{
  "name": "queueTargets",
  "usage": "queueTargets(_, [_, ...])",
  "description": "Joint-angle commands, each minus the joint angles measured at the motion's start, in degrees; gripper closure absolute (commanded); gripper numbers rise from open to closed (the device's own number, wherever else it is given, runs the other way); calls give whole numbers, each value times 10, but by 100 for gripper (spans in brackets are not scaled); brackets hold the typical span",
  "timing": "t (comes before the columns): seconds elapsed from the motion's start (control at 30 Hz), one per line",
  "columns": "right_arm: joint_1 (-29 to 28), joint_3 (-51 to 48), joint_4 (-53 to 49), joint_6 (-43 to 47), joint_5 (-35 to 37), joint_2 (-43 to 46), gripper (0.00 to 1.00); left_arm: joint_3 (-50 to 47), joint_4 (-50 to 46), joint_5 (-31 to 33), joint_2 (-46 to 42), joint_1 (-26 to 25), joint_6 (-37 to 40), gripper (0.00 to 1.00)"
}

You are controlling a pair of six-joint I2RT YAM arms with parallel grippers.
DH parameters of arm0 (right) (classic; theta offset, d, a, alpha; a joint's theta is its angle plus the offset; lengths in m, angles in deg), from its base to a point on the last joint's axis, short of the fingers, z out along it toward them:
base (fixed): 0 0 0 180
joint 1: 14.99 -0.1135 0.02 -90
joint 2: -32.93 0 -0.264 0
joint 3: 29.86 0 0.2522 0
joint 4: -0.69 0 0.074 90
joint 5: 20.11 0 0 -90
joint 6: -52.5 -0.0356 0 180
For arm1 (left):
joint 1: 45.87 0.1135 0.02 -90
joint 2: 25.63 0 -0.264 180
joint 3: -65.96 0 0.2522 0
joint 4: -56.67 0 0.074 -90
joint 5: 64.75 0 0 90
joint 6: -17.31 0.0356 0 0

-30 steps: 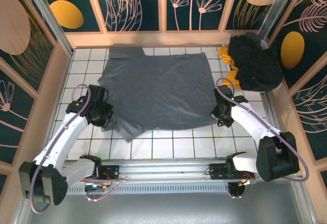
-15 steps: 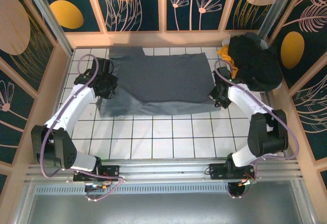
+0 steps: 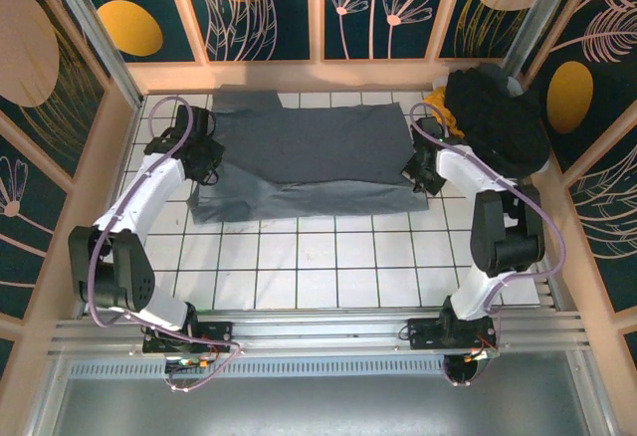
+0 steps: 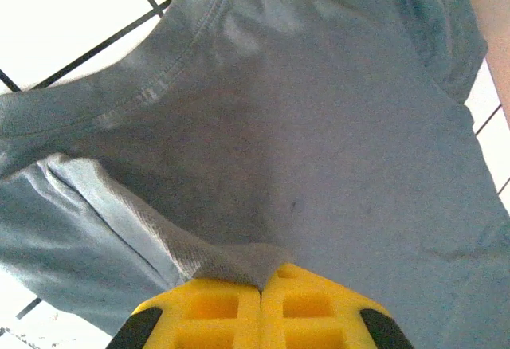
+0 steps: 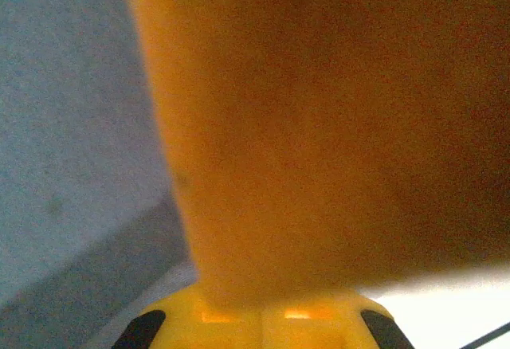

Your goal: Fold and stack the t-shirts

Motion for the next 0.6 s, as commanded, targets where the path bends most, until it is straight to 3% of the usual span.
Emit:
queueTargets(0.0, [6,28,6,13,15,-20,100,14,18,8,14,5,26,100])
queueTargets(0.57, [9,69,21,22,12,-78,100,23,31,16,51,17,49,100])
